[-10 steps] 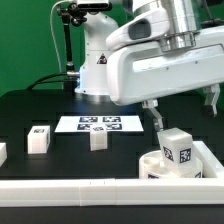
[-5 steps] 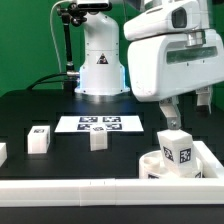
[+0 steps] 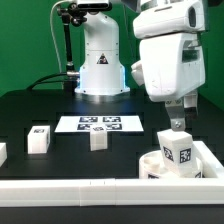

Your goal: Assemble stool

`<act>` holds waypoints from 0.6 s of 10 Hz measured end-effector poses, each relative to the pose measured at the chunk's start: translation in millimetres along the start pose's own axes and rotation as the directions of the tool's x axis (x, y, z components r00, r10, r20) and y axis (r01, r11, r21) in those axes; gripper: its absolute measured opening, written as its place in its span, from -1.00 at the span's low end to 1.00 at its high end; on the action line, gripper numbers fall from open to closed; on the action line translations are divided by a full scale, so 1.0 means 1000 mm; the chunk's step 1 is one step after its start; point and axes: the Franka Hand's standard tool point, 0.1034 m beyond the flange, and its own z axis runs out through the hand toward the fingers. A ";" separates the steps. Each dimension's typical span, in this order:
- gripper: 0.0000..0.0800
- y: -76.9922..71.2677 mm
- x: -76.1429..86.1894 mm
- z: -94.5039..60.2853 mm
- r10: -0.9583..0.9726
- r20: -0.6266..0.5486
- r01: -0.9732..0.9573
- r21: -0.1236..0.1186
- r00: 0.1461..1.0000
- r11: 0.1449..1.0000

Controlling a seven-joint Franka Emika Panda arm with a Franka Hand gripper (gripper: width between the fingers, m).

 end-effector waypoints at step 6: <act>0.62 -0.002 -0.002 0.015 -0.526 0.082 0.525 0.032 0.847 0.850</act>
Offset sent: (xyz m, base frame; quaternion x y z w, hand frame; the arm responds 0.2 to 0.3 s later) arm 0.0076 0.0016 -0.0101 0.0206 -0.0371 -0.2663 0.9630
